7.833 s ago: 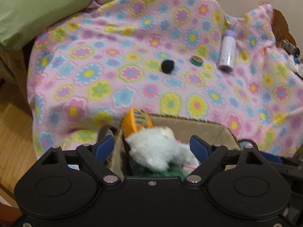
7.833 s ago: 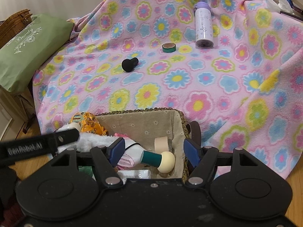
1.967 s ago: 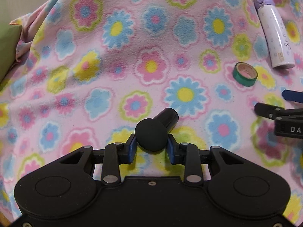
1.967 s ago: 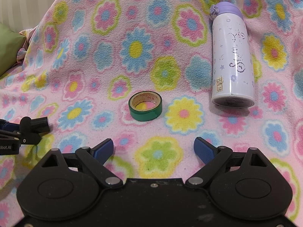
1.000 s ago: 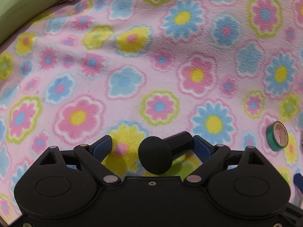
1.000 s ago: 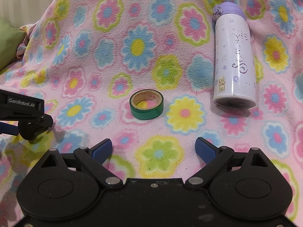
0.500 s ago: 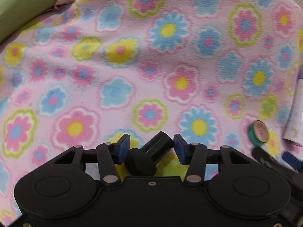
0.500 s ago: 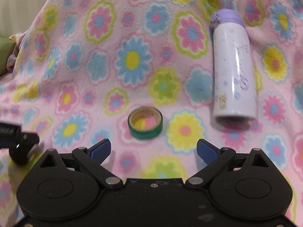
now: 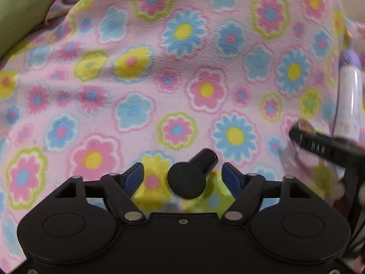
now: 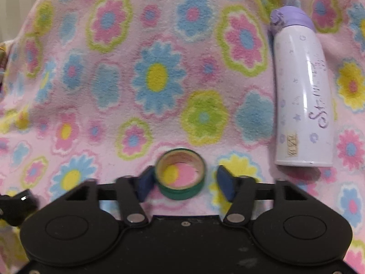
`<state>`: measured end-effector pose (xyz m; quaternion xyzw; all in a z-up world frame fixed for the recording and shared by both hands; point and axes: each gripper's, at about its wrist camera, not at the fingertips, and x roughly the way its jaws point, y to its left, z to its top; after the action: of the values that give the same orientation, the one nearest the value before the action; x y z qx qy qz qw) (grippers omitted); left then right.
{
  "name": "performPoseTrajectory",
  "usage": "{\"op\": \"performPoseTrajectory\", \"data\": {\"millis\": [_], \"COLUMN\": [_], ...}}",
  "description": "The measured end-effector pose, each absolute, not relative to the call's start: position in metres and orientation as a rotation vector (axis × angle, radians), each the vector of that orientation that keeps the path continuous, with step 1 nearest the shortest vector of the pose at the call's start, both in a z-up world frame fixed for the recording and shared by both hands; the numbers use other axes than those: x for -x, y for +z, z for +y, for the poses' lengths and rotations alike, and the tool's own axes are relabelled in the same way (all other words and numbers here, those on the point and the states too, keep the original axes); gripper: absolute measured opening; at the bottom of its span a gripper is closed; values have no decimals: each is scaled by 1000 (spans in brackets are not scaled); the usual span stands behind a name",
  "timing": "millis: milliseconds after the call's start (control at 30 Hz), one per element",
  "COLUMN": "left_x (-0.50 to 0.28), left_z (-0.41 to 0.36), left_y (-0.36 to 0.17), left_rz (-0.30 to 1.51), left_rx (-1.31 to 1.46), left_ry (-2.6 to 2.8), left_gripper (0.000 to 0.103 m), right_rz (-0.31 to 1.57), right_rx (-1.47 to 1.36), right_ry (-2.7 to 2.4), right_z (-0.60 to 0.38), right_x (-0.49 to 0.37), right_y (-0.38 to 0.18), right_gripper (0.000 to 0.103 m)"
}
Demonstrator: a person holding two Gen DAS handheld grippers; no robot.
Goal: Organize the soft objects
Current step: 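Grasp the green tape roll with the right tool while the left tool holds the sponge stick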
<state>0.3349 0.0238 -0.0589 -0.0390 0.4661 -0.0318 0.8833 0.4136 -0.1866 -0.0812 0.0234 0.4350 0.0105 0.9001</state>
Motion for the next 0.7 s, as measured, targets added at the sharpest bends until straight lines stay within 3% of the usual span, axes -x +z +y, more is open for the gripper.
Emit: {"op": "performPoseTrajectory", "data": {"millis": [200, 433, 500, 567, 600, 700], "left_x": [-327, -329, -329, -329, -328, -323], "left_z": [25, 20, 20, 20, 20, 24], "left_y": [-63, -69, -71, -73, -72, -69], "left_rz": [943, 924, 923, 914, 907, 914], "left_rx": [14, -23, -29, -49, -63, -42], "left_ry": [-98, -154, -153, -134, -134, -153], "left_gripper": [78, 72, 65, 44, 39, 36], "right_rz": [879, 865, 867, 865, 862, 852], "right_rx": [-67, -95, -109, -121, -124, -130], "right_ry": [34, 64, 68, 72, 76, 79], "right_z": [-189, -196, -198, -199, -200, -201], "right_x": [-402, -380, -373, -366, -362, -351], "right_y": [-75, -55, -48, -43, -39, -32], "right_gripper": [47, 47, 47, 47, 47, 47]}}
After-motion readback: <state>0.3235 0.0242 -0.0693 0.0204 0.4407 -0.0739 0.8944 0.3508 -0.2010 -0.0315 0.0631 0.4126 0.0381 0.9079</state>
